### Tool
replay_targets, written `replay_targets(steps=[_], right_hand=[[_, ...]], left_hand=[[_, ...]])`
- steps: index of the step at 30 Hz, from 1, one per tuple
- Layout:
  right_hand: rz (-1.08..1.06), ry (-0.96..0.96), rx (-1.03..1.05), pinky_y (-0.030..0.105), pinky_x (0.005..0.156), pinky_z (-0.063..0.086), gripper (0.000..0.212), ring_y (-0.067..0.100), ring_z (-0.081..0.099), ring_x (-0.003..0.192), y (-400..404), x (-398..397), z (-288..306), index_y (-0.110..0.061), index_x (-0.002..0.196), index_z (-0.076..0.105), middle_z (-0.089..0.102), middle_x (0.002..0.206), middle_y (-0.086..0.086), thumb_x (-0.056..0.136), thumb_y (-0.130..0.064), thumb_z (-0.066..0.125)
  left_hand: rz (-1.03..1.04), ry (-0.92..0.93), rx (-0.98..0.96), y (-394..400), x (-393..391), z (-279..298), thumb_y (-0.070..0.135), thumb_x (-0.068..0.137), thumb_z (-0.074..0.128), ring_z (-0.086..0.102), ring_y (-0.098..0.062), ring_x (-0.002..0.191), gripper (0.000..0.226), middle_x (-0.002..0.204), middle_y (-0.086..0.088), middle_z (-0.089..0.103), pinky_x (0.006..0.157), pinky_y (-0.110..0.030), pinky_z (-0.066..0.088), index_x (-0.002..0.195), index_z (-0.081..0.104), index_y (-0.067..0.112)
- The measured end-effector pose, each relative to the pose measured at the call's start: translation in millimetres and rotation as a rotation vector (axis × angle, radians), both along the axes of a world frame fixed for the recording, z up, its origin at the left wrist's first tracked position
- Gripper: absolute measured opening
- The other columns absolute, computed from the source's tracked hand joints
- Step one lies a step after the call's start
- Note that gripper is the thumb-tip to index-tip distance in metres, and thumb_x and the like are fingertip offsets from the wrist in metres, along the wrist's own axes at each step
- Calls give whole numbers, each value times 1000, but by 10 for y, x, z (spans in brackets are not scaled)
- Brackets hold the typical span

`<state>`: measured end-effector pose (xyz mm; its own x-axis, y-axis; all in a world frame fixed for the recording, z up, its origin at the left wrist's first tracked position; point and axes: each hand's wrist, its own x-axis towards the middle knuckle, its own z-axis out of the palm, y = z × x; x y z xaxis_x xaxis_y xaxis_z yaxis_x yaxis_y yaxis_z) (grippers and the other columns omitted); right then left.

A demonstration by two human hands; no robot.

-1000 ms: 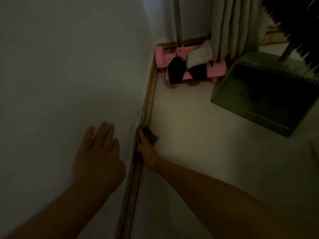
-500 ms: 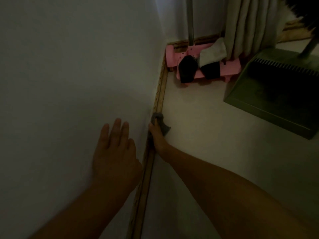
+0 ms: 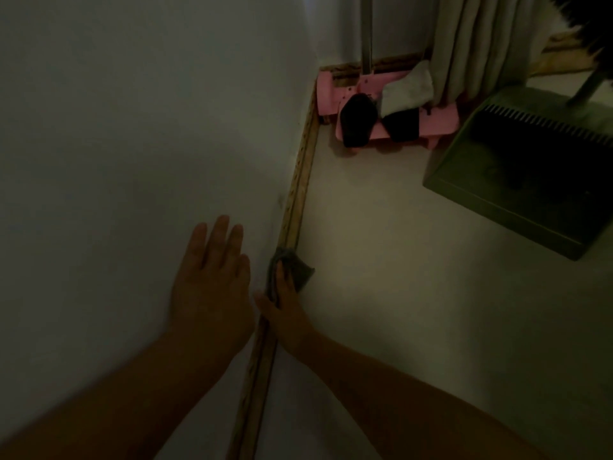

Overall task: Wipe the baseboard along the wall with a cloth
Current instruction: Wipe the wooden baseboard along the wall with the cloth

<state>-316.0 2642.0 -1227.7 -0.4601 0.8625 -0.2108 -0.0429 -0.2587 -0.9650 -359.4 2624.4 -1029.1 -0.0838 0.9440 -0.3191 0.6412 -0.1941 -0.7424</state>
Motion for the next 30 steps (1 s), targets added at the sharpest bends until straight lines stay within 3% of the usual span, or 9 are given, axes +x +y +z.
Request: replay_targets(steps=[2,5,8,10,12,16,23,27,30], right_hand=[[-8,11,8,43,120,14,93,12,2,147,44,-28,26,-50,144,-2,-5,161,-8,71,-87,40],[-66,121,-163,44,117,23,93,16,16,146,265,-58,111,-43,149,9,8,161,-7,74,-81,48],[-130,286,-257,37,117,25,66,18,21,144,367,25,212,-26,152,10,11,160,-2,98,-47,42],[-149,351,-273,38,117,25,55,17,26,141,351,63,189,-27,151,14,16,158,-2,102,-38,37],[-135,310,-270,40,116,27,56,19,28,141,273,47,160,-32,150,14,16,158,-3,101,-39,40],[-60,127,-204,44,116,26,80,20,18,145,-53,-23,-4,-43,145,12,6,161,-4,76,-56,49],[-29,121,-184,44,118,22,81,17,13,146,-143,-18,-12,-38,149,12,3,161,-4,80,-58,50],[-54,164,-191,40,118,21,65,20,14,146,87,20,62,-29,151,7,2,161,-1,99,-35,45],[-50,142,-191,41,119,19,74,20,13,146,97,-2,69,-31,150,7,3,160,-1,90,-39,49]], left_hand=[[-23,56,-36,-26,-10,7,47,95,17,-33,-45,133,67,150,-22,-29,93,-61,-33,149,-6,14],[-42,96,-74,-90,-31,29,48,96,17,-33,-45,133,68,148,-23,-31,89,-62,-34,148,-11,12],[-63,97,-74,-130,-42,51,48,97,14,-32,-44,133,68,147,-22,-32,92,-62,-33,146,-14,11],[-66,111,-81,-144,-59,42,48,97,13,-32,-44,134,67,147,-22,-32,92,-61,-33,146,-16,11],[-66,127,-71,-142,-71,20,47,97,13,-32,-45,133,67,147,-23,-33,90,-62,-34,146,-16,11],[-45,120,-66,-162,-60,-10,46,96,15,-33,-45,133,68,147,-23,-33,88,-61,-36,146,-13,9],[-24,46,-42,-291,-39,-47,43,97,17,-31,-44,134,67,148,-24,-31,90,-58,-35,148,-8,8],[-8,-9,-31,-457,-29,-62,43,97,19,-33,-43,133,67,148,-22,-32,88,-57,-40,148,-8,9],[6,-56,-8,-655,-30,-96,41,96,21,-34,-42,133,68,147,-22,-33,88,-55,-41,147,-10,8]])
